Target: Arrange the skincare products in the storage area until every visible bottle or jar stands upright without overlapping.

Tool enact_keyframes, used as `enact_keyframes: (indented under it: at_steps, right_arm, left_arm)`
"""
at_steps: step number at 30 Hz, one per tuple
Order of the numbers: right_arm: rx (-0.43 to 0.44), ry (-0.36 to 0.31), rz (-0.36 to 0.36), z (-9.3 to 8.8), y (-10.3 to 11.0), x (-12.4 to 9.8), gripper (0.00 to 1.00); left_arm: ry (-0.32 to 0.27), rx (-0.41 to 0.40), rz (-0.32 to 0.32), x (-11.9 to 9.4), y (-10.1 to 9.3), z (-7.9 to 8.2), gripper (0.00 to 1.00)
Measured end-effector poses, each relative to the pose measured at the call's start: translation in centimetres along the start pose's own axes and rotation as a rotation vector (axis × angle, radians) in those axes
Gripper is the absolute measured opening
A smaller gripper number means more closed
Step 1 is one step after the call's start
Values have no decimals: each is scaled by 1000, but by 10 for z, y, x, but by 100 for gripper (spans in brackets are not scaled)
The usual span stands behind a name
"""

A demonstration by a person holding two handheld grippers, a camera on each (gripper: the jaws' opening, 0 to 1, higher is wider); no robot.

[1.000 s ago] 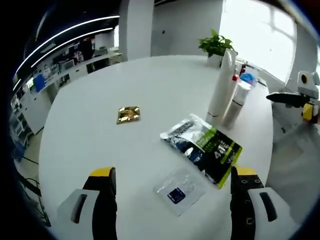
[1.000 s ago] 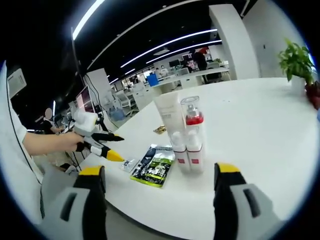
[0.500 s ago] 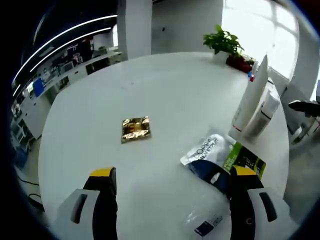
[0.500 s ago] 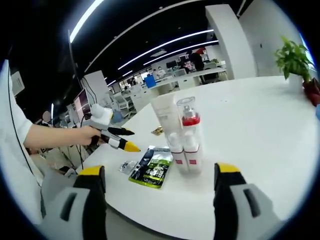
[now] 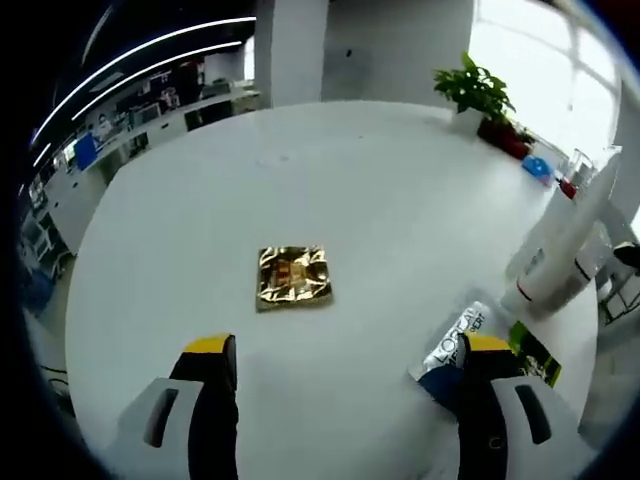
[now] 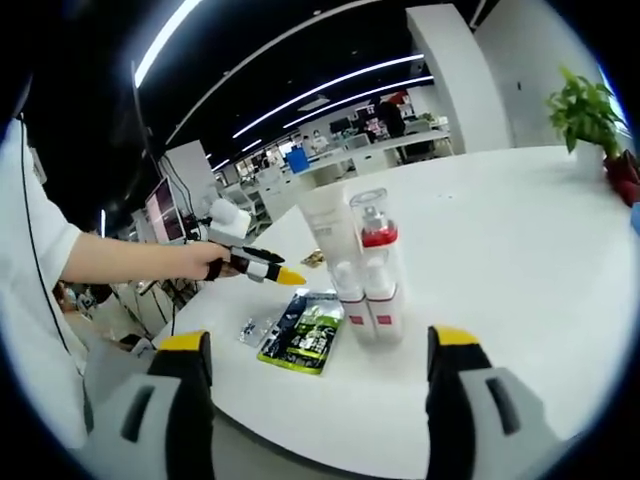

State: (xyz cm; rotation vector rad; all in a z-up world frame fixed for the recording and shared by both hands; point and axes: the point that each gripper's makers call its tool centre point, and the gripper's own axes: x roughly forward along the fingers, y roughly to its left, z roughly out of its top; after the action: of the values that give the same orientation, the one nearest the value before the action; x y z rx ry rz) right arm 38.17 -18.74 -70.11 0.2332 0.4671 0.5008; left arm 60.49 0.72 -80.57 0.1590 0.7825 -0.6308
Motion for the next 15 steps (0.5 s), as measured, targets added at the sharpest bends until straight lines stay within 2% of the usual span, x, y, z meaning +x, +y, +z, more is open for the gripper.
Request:
enact_keyframes:
  at_steps: [3,8,12,15]
  right_arm:
    - [2,5,-5,-1,-1,0,89]
    - [12,4,-19,-1,-3,0,88]
    - [22,4,-28,-1,-6,0,88]
    - [25,6,-33,-2,-6,0,88]
  left_arm:
    - [10,4,12,7,5,4,88]
    - [32,54,24,23,11,13,85]
    - [32,27,35,36,18,25,81]
    - [45,40,49,42,20,30,79]
